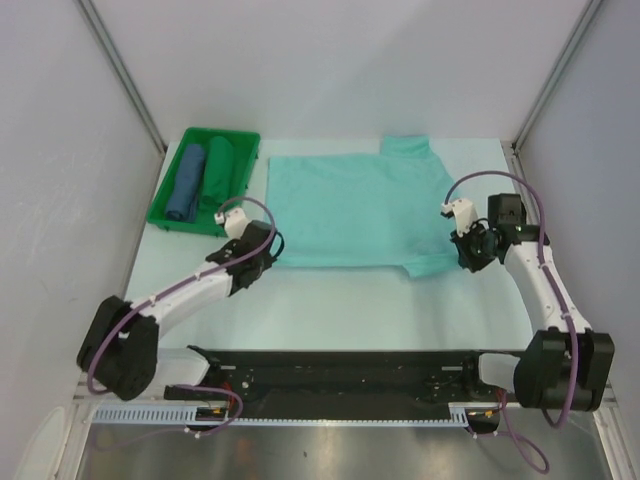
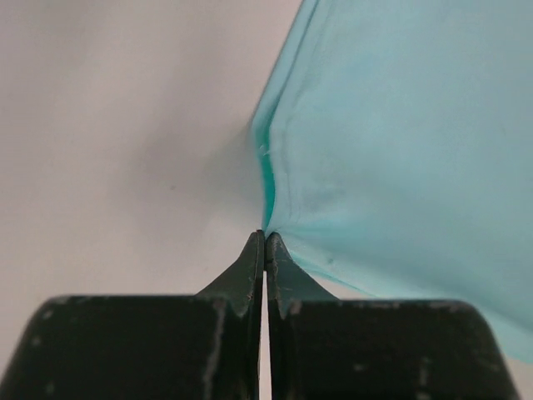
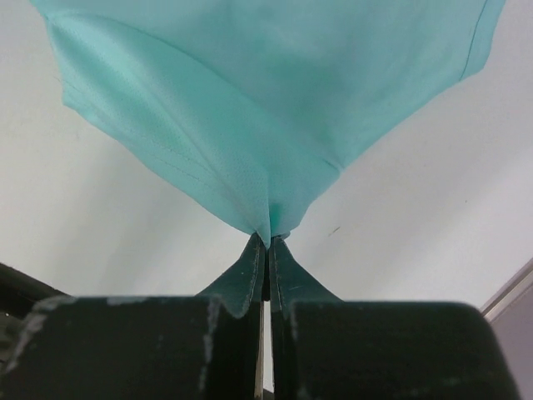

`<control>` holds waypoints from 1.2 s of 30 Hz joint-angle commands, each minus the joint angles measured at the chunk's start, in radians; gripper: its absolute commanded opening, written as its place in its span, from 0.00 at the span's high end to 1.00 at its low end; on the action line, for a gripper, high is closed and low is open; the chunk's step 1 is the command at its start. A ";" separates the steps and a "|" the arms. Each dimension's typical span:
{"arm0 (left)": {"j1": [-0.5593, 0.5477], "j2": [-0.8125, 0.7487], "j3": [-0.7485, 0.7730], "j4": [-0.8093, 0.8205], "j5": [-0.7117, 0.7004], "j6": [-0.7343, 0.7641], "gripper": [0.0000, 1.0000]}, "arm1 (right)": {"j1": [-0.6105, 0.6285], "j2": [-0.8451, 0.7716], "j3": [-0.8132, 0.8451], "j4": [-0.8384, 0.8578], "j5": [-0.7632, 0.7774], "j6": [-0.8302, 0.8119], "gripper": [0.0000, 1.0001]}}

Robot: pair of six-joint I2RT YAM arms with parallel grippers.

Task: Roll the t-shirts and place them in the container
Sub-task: Fold the T-shirt at the center of the board.

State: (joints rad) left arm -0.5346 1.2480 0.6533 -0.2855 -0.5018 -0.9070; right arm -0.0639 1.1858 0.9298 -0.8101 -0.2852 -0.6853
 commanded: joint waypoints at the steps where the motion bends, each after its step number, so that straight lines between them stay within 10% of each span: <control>1: -0.002 0.148 0.242 -0.018 -0.055 0.117 1.00 | 0.022 0.125 0.124 0.087 0.006 0.068 1.00; 13: 0.056 0.545 0.658 -0.099 -0.044 0.166 1.00 | 0.061 0.477 0.326 0.304 0.096 0.182 1.00; 36: 0.133 0.599 0.686 -0.147 -0.106 0.114 1.00 | 0.125 0.595 0.435 0.548 0.216 0.230 1.00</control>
State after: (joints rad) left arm -0.4232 1.8332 1.2949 -0.4221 -0.5735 -0.7773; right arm 0.0635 1.7561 1.3190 -0.3195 -0.0929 -0.4633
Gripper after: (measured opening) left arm 0.007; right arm 0.011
